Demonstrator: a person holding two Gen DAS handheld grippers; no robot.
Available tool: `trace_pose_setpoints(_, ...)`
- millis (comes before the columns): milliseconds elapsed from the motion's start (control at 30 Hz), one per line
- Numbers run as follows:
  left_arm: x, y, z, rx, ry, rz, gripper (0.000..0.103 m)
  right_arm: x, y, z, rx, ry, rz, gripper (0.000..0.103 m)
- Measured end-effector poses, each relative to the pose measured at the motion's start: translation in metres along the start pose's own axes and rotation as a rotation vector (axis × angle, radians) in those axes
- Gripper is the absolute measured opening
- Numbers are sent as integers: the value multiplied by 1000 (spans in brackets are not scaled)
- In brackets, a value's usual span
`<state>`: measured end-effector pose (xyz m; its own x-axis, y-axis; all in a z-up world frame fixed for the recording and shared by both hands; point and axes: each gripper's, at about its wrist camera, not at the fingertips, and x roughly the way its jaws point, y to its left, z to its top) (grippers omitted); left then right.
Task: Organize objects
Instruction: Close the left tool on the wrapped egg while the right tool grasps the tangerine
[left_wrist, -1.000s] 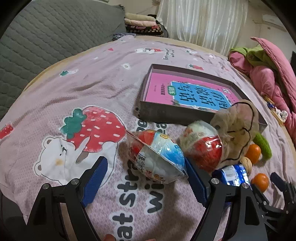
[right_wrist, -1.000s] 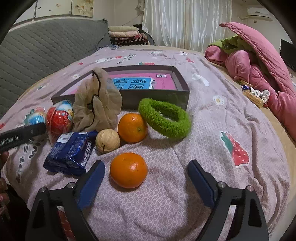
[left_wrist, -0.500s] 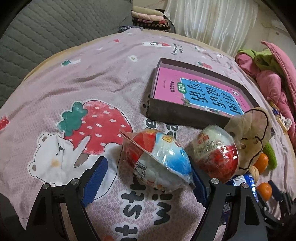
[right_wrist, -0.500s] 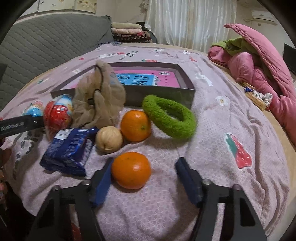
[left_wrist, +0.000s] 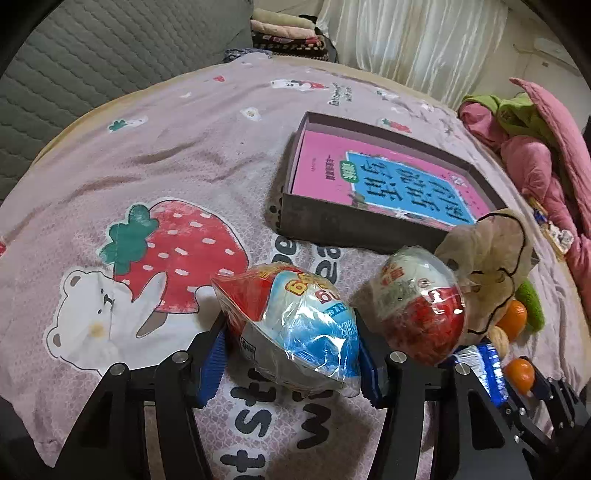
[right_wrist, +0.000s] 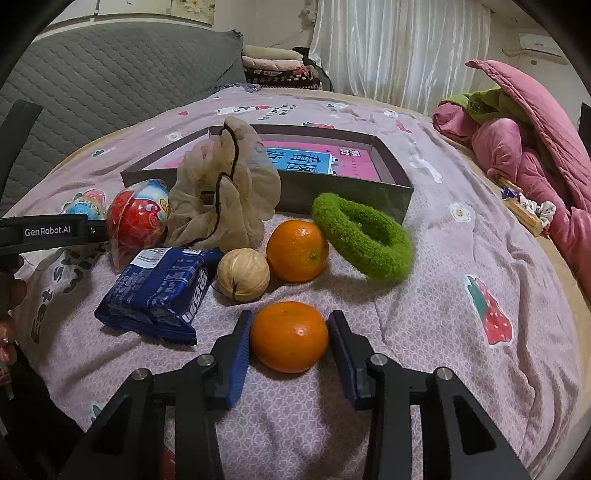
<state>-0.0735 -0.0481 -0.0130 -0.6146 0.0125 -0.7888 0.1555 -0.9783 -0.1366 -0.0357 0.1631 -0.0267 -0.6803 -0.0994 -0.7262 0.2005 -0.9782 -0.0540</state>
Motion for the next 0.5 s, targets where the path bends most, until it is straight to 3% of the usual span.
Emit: trace_pose_setpoints(500,-37,-14,-3,91,-123,-30,61,-12,-5,4,14,-48,-13,38)
